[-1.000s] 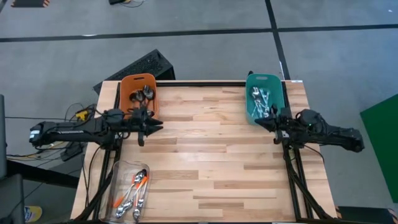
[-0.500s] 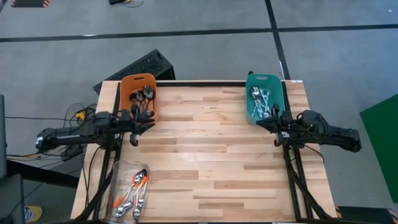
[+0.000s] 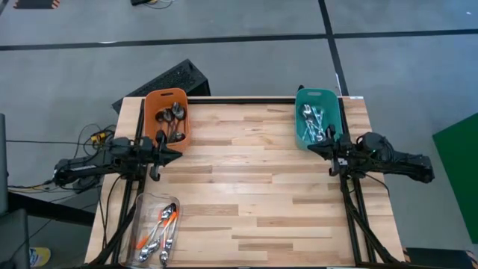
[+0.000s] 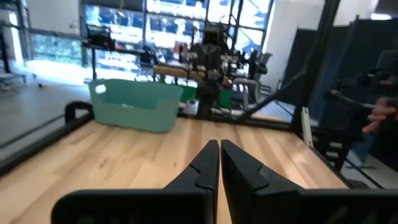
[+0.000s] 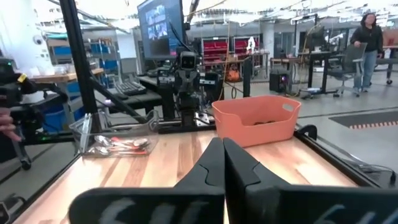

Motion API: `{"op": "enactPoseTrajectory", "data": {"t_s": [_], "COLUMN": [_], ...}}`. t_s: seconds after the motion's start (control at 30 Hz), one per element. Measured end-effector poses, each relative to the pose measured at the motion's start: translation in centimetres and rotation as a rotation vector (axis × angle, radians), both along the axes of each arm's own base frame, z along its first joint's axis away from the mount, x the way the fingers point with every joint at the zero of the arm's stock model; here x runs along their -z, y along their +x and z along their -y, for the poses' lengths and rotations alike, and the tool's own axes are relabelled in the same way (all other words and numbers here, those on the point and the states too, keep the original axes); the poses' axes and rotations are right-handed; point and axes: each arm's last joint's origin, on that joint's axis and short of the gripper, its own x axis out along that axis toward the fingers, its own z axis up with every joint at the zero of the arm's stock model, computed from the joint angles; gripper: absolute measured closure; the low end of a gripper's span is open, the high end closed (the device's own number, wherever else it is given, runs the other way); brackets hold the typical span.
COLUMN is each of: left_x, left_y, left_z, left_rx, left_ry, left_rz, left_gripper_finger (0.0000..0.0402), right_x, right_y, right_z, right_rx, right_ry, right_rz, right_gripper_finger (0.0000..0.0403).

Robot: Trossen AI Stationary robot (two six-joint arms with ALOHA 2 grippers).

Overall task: Sort silverware by color (type)
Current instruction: Return to Home Position

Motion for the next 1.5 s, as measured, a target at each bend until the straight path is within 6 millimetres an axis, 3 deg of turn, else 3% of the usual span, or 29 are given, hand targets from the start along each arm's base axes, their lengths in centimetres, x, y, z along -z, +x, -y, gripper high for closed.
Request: {"op": "enactPoseTrajectory", "data": {"t_s": [0.33,0.53,1.03,1.27,1.5], "left_x": [0.1,2.1,2.9,3.3,3.4], "left_y": [0.1,1.0,1.1,1.1,1.1], "left_z": [0.1,-0.1,0.1,-0.1,-0.3], "left_rx": [0.021,-0.006,0.054,-0.018,-0.1], "left_ry": [0.017,-0.033,-0.063,-0.117,-0.134], "left_rz": [0.012,0.121,0.032,0.004,-0.004], "left_gripper_finger": [0.04,0.04,0.04,0.04,0.04], "right_x": [3.3,3.3,5.2,5.4,5.8], "right_y": [1.5,1.5,2.0,2.0,2.1], "right_z": [0.2,0.1,0.0,0.0,0.0], "right_rx": [-0.027,-0.032,-0.082,-0.085,-0.081], "right_ry": [0.066,0.051,0.004,0.174,0.195], "right_rz": [0.072,0.075,-0.001,-0.012,-0.061], "right_gripper_finger": [0.0394,0.0394,0.039,0.0375,0.0364]}}
